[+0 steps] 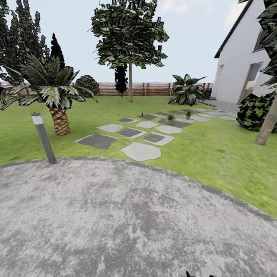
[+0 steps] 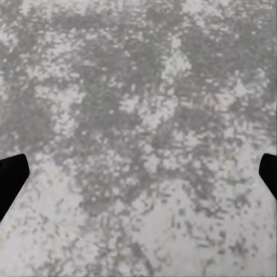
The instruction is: Pick up the pesticide atomizer in the garden and spray insectifuge to fully cover both potted plants in the garden.
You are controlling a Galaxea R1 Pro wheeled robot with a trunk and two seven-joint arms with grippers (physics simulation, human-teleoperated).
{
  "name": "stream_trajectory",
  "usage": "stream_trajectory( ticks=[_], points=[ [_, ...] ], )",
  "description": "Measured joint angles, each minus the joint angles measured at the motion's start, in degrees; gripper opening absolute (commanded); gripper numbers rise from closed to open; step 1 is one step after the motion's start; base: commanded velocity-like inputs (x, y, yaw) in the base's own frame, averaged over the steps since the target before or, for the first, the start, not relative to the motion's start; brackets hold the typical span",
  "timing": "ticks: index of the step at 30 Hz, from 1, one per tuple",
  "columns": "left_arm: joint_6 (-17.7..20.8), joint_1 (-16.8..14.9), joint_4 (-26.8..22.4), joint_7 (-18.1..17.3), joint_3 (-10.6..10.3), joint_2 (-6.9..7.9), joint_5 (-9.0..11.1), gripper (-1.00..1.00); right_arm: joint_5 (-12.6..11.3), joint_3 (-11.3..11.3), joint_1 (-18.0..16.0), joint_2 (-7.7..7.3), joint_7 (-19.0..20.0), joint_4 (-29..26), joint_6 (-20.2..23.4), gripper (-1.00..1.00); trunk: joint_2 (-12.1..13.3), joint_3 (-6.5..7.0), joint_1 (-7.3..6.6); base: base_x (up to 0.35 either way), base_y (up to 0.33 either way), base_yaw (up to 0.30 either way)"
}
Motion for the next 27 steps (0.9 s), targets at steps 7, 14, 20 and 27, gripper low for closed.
stream_trajectory(
  ticks=[7,14,20,27],
  points=[
    [0.0,0.02,0.0,0.0,0.0,0.0,0.0,1.0,-0.02,0.0,0.0,0.0,0.01,0.0,0.0,1.0,0.0,0.0,0.0,0.319,0.0,0.0],
    [0.0,0.02,0.0,0.0,0.0,0.0,0.0,1.0,-0.02,0.0,0.0,0.0,-0.05,0.0,0.0,1.0,0.0,0.0,0.0,0.316,0.0,0.0],
    [0.0,-0.01,0.0,0.0,0.0,0.0,0.0,1.0,-0.02,0.0,0.0,0.0,0.0,0.0,0.0,1.0,0.0,0.0,0.0,0.312,0.0,0.0],
    [0.0,0.02,0.0,0.0,0.0,0.0,0.0,1.0,-0.04,0.0,0.0,0.0,-0.06,0.0,0.0,1.0,0.0,0.0,0.0,0.308,0.0,0.0]
  ],
)
